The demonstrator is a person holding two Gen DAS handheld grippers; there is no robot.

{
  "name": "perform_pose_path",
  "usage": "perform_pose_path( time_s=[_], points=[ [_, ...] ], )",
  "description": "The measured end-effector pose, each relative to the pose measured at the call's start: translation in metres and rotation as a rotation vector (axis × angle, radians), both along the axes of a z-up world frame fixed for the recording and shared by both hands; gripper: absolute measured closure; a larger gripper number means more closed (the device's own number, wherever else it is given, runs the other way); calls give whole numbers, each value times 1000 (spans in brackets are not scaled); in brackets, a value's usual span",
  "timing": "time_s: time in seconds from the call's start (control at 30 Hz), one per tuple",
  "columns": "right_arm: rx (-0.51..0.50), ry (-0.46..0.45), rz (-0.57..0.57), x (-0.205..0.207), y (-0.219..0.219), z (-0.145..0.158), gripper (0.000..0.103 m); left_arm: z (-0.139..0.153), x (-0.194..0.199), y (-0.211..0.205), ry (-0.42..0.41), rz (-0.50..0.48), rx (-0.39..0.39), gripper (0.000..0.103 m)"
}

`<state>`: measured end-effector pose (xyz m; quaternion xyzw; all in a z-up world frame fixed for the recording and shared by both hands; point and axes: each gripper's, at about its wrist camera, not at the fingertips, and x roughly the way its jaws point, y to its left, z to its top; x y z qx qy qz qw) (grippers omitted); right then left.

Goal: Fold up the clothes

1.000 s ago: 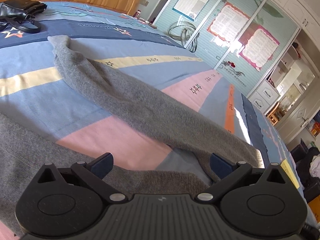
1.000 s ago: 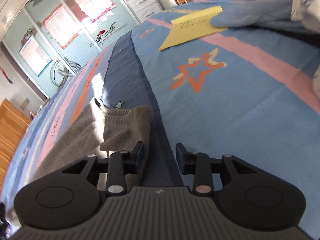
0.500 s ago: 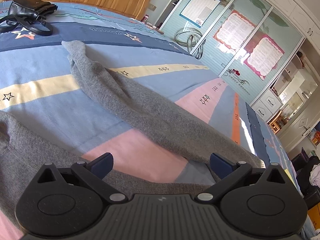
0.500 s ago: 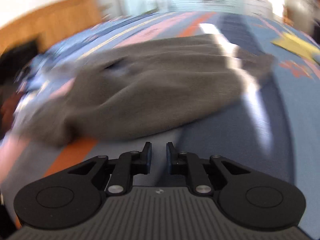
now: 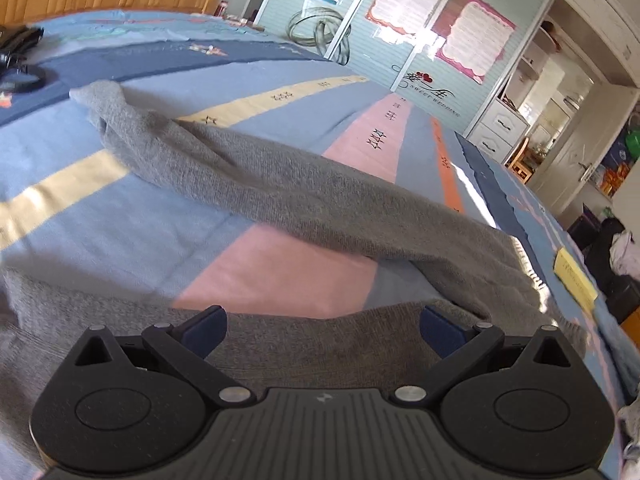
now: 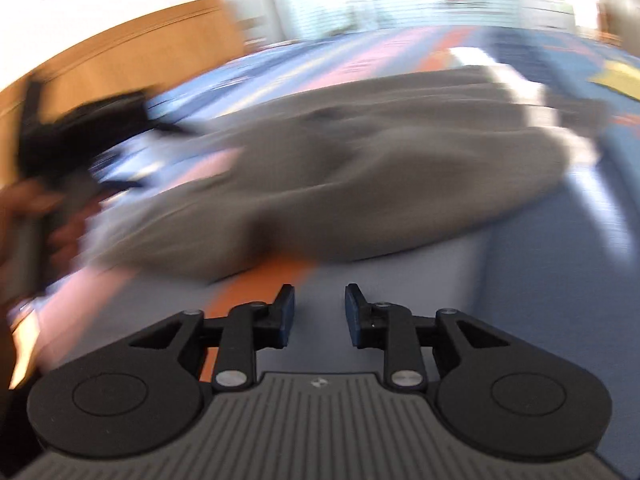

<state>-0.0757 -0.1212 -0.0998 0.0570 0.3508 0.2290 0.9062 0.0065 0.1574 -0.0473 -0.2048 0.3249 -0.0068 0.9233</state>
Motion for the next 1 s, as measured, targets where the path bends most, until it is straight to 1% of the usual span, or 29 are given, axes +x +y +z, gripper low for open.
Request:
perform_pose_path(
  time_s=[0.03,0.07,0.17,0.2,0.23,0.27,0.37,0.4,0.43,0.47,0.53,0.57,0.67,0.7,0.73,0.77,0.83,0.87,0.9,0.93,1.0],
  points=[
    [6,1,49,-5,9,1,73,0,-3,0,-3,-16,13,1],
    [11,-3,27,-3,9,4,73,-1,-5,0,-1,-41,13,1],
    [26,-18,-51,3,7,11,72,-12,-11,2,43,-130,-44,1],
    [49,-23,-68,6,6,12,70,-15,-12,2,54,-144,-51,1],
    [72,-28,-85,8,5,13,67,-18,-13,3,64,-155,-50,1],
    [96,-34,-101,10,4,15,65,-18,-14,3,64,-154,-34,1],
    [-79,-164,-30,-3,28,23,59,-16,-18,7,51,-116,27,1],
    [-21,-137,-21,-4,27,22,52,-15,-19,11,54,-96,36,1],
    [40,-107,-14,-5,25,21,49,-15,-20,13,65,-83,39,1],
    [102,-76,-7,-6,23,20,49,-16,-21,16,80,-74,39,1],
    [219,14,-55,-2,17,11,49,-17,-24,19,104,-59,42,1],
    [221,28,-60,-3,18,6,49,-18,-27,20,111,-56,45,1],
    [178,9,-19,-3,30,3,49,-13,-43,19,93,-49,64,1],
    [160,-21,7,-5,35,5,49,-11,-51,21,81,-27,69,1],
    [141,-53,32,-7,41,8,49,-9,-59,26,71,28,78,1],
    [118,-81,52,-9,46,10,49,-6,-69,34,57,102,91,1],
    [116,-104,64,-6,54,13,48,5,-89,55,1,235,115,2],
    [165,-108,57,-3,53,13,48,11,-97,67,-24,287,124,1],
    [233,-112,47,0,50,11,45,16,-104,80,-32,324,129,1],
    [302,-116,38,4,47,9,40,20,-109,93,-32,356,133,1],
    [427,-120,12,6,38,-3,37,19,-117,115,-1,394,120,1]
  ],
)
